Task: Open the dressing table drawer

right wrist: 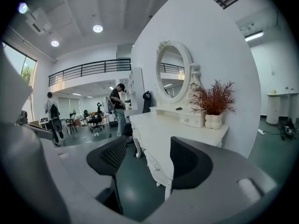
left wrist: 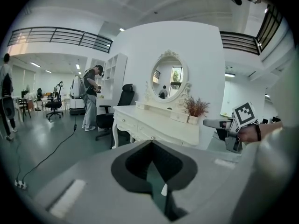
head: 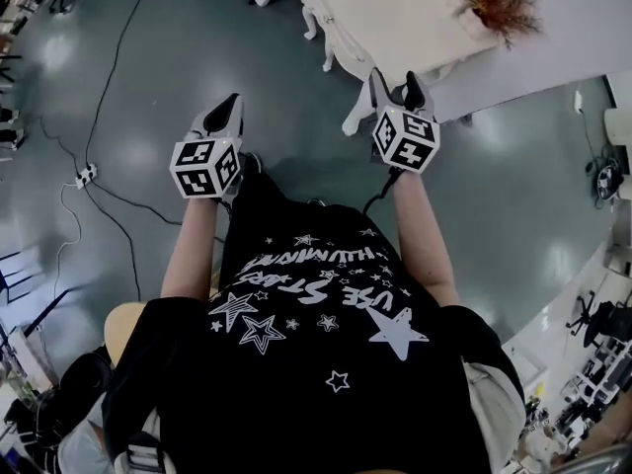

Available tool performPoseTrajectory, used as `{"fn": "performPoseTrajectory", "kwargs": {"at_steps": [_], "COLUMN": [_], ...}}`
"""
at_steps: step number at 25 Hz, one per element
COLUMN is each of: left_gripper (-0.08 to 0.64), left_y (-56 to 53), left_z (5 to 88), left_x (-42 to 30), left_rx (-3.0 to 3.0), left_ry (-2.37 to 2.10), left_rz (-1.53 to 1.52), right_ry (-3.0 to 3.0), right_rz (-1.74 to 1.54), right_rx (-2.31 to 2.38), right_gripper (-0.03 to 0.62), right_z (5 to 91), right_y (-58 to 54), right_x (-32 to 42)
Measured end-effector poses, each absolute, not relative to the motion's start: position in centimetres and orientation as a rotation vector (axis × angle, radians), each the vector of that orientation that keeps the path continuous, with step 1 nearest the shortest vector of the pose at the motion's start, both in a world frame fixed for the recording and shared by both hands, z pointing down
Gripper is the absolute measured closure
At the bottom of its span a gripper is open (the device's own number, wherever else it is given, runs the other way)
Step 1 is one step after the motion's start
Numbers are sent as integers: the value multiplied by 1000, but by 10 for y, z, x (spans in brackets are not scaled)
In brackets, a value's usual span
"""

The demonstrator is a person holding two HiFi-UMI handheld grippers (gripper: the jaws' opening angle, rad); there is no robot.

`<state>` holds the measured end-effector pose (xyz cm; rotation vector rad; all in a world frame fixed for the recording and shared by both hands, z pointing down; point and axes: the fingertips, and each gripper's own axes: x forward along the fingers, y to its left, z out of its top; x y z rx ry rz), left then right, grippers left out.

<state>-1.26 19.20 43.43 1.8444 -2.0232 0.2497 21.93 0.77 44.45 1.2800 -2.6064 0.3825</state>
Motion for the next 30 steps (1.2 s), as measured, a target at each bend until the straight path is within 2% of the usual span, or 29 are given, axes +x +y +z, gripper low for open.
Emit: {"fn": "performPoseTrajectory", "kwargs": {"at_steps": [9, 19, 30], "left_gripper": [558, 558, 558], "left_y": [84, -61, -137], "left_z": [453, 451, 466], "left_x": [-73, -155, -171], "left_rx": [2002, 2319, 2496], "left_ry": [-1832, -1423, -1106], "left_rz": [280, 400, 453], "right_ry": [-2452, -2130, -1893], "right_rz": [445, 535, 588], "right_rx": [1498, 1895, 2126], "right_gripper": [282, 282, 285], "right_z": [468, 467, 475], "right_y": [-61, -116, -128], "right_x": [190, 131, 101]}}
